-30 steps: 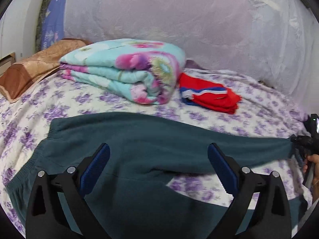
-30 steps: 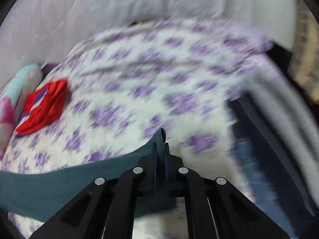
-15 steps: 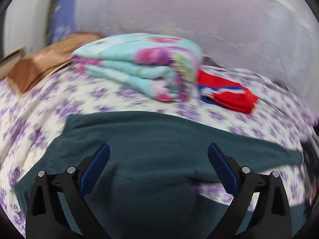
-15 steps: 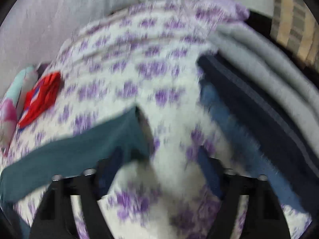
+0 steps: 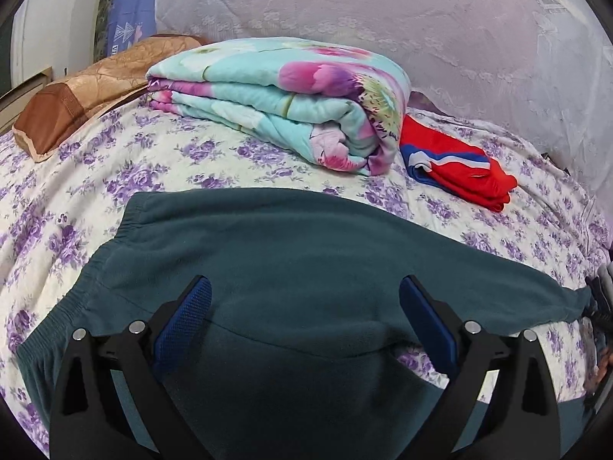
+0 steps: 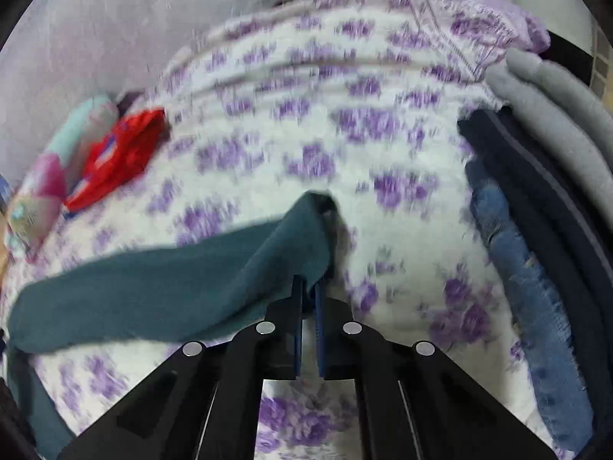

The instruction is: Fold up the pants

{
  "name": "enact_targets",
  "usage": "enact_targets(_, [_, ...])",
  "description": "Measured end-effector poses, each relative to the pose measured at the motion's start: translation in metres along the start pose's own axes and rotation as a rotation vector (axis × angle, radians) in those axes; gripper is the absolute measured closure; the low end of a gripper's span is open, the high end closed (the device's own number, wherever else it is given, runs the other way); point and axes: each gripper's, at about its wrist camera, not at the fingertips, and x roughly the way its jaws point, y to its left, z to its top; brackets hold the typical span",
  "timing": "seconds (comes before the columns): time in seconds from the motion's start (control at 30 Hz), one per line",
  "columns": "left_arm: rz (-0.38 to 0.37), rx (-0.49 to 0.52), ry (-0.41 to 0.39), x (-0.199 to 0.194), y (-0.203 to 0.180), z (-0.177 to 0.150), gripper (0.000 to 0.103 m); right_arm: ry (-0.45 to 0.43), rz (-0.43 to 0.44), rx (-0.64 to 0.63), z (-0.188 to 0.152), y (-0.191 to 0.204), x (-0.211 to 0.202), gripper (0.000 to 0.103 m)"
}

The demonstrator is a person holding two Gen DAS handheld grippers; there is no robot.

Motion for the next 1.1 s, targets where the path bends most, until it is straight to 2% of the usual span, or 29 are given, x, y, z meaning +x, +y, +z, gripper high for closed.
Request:
enact_targets(0.07, [0.000, -0.001, 0.003, 0.001, 0.000, 0.000, 0.007, -0.021, 0.076, 0.115, 0.011, -0.011, -0.011, 0.097])
enact_targets(0.17, [0.007, -0.010, 0.009, 0.002, 0.003, 0.001, 0.007, -0.027, 0.133, 0.241, 0.021, -0.023, -0.021, 0.097])
enact_targets(0.23, [0.013, -0.018, 0.017, 0.004, 0.005, 0.001, 0.007, 0.017, 0.101, 0.295, 0.021, -0.026, -0.021, 0.097])
enact_targets(0.3, [0.014, -0.031, 0.026, 0.005, 0.008, 0.002, 0.007, 0.102, 0.087, 0.348, 0.015, -0.029, -0.017, 0.097])
enact_targets(0.53, [0.016, -0.058, 0.032, 0.005, 0.014, 0.004, 0.007, 0.097, 0.181, 0.404, 0.002, -0.055, -0.057, 0.097])
enact_targets(0.63, [0.058, -0.028, 0.020, 0.002, 0.015, 0.006, 0.007, 0.132, 0.076, 0.359, -0.007, -0.064, -0.054, 0.094])
enact_targets(0.67, [0.070, -0.017, 0.019, 0.002, 0.015, 0.006, 0.007, 0.164, 0.001, 0.332, -0.010, -0.066, -0.047, 0.090])
enact_targets(0.7, [0.083, 0.001, 0.025, 0.002, 0.014, 0.006, 0.007, 0.222, -0.107, 0.286, -0.016, -0.067, -0.035, 0.064])
enact_targets(0.73, [0.087, 0.009, 0.032, 0.003, 0.015, 0.006, 0.007, 0.257, -0.187, 0.252, -0.021, -0.066, -0.029, 0.049])
enact_targets(0.77, [0.087, 0.015, 0.047, 0.005, 0.016, 0.006, 0.007, 0.251, -0.230, 0.236, -0.024, -0.064, -0.030, 0.040])
enact_targets(0.8, [0.083, 0.011, 0.054, 0.005, 0.018, 0.006, 0.007, 0.205, -0.238, 0.237, -0.027, -0.061, -0.038, 0.040])
enact_targets(0.87, [0.080, -0.023, 0.064, 0.004, 0.027, 0.007, 0.007, 0.116, -0.229, 0.246, -0.028, -0.053, -0.055, 0.040])
enact_targets(0.9, [0.081, -0.037, 0.063, 0.003, 0.031, 0.008, 0.007, 0.050, -0.203, 0.264, -0.030, -0.045, -0.067, 0.036])
enact_targets(0.97, [0.097, -0.053, 0.052, -0.002, 0.038, 0.011, 0.007, -0.023, -0.157, 0.301, -0.035, -0.029, -0.081, 0.026])
enact_targets(1.03, [0.146, -0.033, 0.053, -0.006, 0.046, 0.017, 0.007, -0.072, -0.066, 0.329, -0.042, -0.003, -0.091, 0.023])
enact_targets(1.1, [0.176, 0.004, 0.055, -0.010, 0.055, 0.026, 0.007, -0.080, 0.062, 0.293, -0.049, 0.030, -0.093, 0.020])
